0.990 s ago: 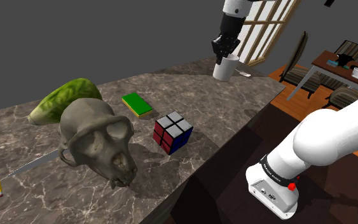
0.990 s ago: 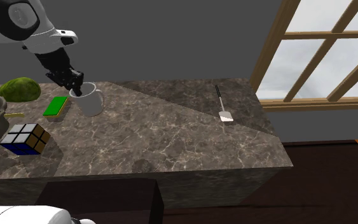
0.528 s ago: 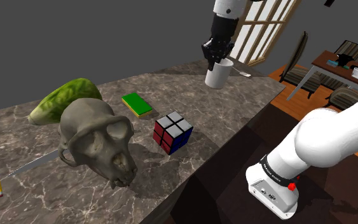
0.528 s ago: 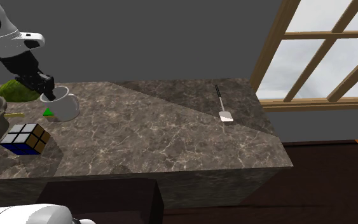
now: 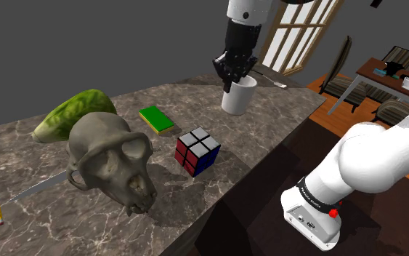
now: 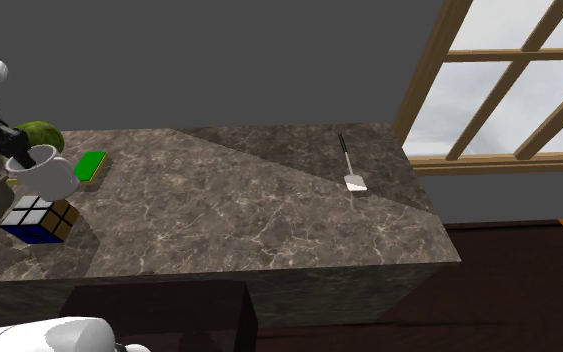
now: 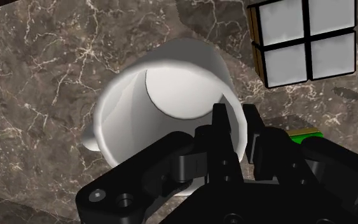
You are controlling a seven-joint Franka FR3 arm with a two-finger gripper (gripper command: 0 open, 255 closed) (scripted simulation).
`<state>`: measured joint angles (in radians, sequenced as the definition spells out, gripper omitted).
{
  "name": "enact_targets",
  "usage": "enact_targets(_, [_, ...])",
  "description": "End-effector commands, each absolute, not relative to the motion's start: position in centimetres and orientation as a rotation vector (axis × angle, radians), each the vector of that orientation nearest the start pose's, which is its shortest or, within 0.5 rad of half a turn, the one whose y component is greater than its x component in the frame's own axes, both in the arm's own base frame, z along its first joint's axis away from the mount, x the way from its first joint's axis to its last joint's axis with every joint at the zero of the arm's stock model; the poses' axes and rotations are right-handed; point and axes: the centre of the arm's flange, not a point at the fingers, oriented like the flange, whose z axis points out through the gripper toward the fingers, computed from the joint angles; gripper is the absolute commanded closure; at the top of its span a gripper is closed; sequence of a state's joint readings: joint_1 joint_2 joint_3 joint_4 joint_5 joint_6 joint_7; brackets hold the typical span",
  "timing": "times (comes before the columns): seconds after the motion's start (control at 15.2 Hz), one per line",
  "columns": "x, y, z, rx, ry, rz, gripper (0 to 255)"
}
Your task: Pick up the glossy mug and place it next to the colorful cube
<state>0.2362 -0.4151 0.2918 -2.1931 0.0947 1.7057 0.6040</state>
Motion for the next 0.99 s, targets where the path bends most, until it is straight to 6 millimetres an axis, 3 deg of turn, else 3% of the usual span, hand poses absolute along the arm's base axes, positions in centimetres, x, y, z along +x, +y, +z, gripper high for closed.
enact_targets(0.0, [34.6,25.8,53.6,-3.199,0.197,0.099,255])
enact_targets(0.79, [28.8,40.6,53.6,-3.199,0.197,0.099,255])
enact_targets(0.92, [28.4,41.7,53.1,-3.199,0.197,0.099,255])
